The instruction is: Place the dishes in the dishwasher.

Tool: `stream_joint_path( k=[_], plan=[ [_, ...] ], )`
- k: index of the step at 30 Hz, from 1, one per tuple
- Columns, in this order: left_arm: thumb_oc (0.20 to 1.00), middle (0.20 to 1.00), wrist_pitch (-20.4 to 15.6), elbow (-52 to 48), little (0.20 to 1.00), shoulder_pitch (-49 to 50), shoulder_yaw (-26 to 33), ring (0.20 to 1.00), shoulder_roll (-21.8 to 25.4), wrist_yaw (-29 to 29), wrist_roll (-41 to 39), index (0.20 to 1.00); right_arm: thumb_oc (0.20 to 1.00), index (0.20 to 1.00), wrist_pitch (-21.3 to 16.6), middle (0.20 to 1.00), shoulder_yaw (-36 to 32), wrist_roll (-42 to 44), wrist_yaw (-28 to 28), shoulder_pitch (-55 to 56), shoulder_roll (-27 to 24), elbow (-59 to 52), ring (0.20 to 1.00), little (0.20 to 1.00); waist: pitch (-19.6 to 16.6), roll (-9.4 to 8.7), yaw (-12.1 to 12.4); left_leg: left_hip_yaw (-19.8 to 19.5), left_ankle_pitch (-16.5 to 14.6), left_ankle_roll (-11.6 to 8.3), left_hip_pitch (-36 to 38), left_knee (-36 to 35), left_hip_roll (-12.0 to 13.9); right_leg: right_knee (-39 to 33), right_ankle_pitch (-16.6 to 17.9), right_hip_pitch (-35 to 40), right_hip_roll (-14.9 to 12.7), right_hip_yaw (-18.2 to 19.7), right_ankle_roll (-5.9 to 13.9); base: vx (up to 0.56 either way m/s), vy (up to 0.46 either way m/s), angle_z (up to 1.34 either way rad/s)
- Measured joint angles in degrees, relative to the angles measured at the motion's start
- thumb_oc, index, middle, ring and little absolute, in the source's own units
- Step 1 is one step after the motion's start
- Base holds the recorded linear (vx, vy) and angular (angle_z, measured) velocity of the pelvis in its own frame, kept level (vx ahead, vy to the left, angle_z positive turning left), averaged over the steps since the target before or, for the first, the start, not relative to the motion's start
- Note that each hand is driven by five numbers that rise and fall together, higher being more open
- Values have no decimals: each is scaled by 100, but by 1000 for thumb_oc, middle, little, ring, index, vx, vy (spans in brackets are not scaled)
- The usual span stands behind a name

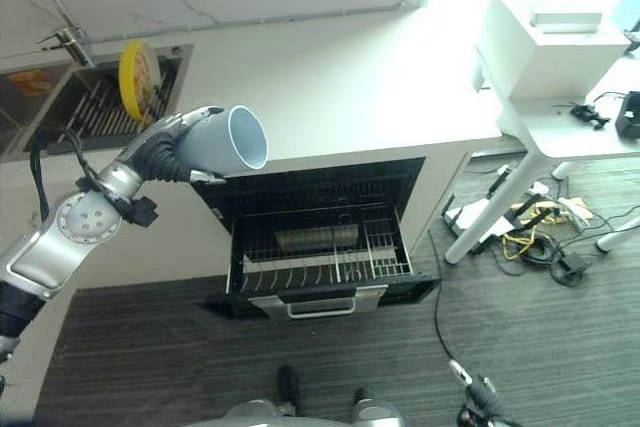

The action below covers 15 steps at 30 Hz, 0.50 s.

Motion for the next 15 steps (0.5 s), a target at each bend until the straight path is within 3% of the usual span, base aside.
stream_joint_path(
  k=[2, 6, 8, 11, 13, 15],
  plan=[
    [200, 200, -149, 99, 200, 446, 195, 200, -888, 690, -231, 200, 1000, 1000, -1004, 1000, -294, 126, -198, 159, 84, -1901, 1000, 1000, -24, -76, -112, 62, 2, 4, 54, 1, 15, 0, -1, 12, 2, 54, 1, -32, -21, -15],
    [200, 200, -657, 49, 200, 704, 352, 200, -2078, 2026, -146, 200, 1000, 1000, -1721, 1000, -479, 65, -433, 97, 99, -3369, 1000, 1000, -44, -158, -178, 269, -42, 2, 154, 1, 50, 100, -34, -87, -8, 280, 36, -5, 33, -28],
    [200, 200, -807, 65, 200, 683, 345, 200, -2302, 2613, 58, 200, 1000, 1000, -2107, 1000, -434, -60, -295, -48, 89, -3911, 1000, 1000, -63, -185, -297, 365, -46, 11, 190, 0, 63, 220, -74, -166, -19, 398, 56, 4, 61, -39],
    [200, 200, -1015, 122, 200, 569, 352, 200, -2640, 3414, 362, 200, 1000, 1000, -2148, 1000, -342, 122, 44, -92, 52, -4227, 1000, 1000, -75, -137, -423, 468, -62, 35, 190, 0, 47, 330, -94, -265, -52, 509, 78, 31, 70, -16],
    [200, 200, -1054, 249, 200, 476, 229, 200, -3115, 3981, 738, 200, 1000, 1000, -2130, 1000, 124, 288, 520, -246, -87, -4981, 1000, 1000, -106, -27, -445, 515, -77, 57, 200, 0, 14, 330, -77, -260, -83, 561, 109, 1, 17, -9],
    [200, 200, -1077, 219, 200, 344, -34, 200, -3116, 4494, 1447, 200, 1000, 1000, -1916, 1000, 780, 270, 1247, -578, -229, -5126, 1000, 1000, -126, 4, -374, 493, -74, 58, 190, 0, 12, 323, -67, -244, -83, 534, 113, -1, -3, 6]
  ],
)
